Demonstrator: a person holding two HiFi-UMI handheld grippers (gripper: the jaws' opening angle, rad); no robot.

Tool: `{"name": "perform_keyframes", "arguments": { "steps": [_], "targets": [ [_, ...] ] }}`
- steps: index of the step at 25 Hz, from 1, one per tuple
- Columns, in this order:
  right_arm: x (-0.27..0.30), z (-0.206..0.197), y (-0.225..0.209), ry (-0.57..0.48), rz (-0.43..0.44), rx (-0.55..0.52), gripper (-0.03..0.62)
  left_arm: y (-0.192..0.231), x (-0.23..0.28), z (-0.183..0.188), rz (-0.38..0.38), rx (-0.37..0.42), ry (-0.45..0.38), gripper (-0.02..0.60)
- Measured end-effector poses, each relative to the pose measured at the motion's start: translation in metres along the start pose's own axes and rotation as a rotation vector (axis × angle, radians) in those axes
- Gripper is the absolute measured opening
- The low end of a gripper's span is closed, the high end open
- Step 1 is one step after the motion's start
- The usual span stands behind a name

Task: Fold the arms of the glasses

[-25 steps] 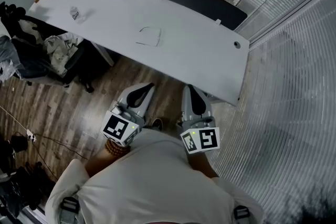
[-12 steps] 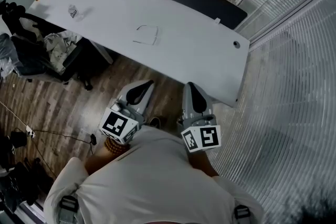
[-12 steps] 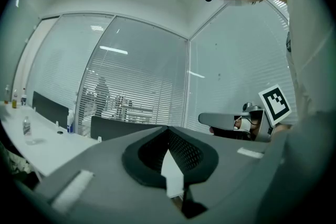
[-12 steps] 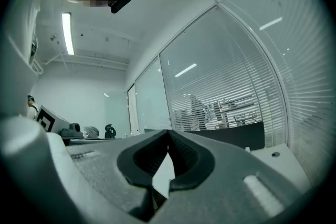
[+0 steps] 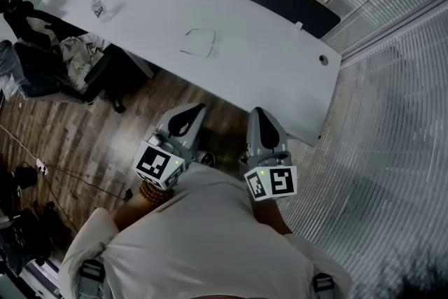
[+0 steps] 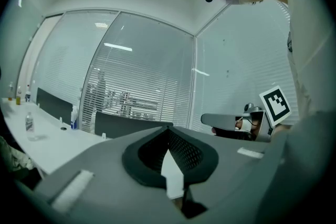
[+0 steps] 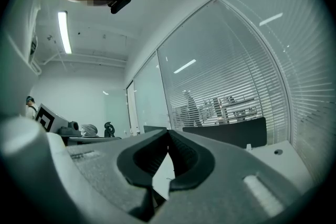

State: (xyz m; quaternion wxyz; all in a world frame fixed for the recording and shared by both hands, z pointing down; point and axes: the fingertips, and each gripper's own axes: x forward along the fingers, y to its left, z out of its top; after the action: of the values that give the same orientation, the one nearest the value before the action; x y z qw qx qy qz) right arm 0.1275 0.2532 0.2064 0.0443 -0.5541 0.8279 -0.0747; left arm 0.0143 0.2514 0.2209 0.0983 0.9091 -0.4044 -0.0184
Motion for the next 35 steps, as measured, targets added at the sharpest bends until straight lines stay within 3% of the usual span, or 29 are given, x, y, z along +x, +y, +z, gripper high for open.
{"name": "perform_keyframes", "arguments": {
  "steps": [9,21,27,35],
  "targets": [
    [0.101,-0.013,-0.002,0.041,0.022,-0.028,0.0,0.094,0.045,0.003,0.031,-0.031,-0.008,0.003],
    [0.276,-0.007,-0.014,0.073,-0.006,-0.081,0.0,0.252,0.118,0.038,0.031,-0.046,-0.027,0.003],
    [0.303,-0.011,-0.052,0.091,-0.061,-0.069,0.0,0.27,0.164,0.036,-0.014,0.005,0.013,0.003],
    [0.324,-0.011,-0.075,0.113,-0.041,-0.056,0.0,0.278,0.211,0.036,-0.035,0.035,0.05,0.003]
  ]
}}
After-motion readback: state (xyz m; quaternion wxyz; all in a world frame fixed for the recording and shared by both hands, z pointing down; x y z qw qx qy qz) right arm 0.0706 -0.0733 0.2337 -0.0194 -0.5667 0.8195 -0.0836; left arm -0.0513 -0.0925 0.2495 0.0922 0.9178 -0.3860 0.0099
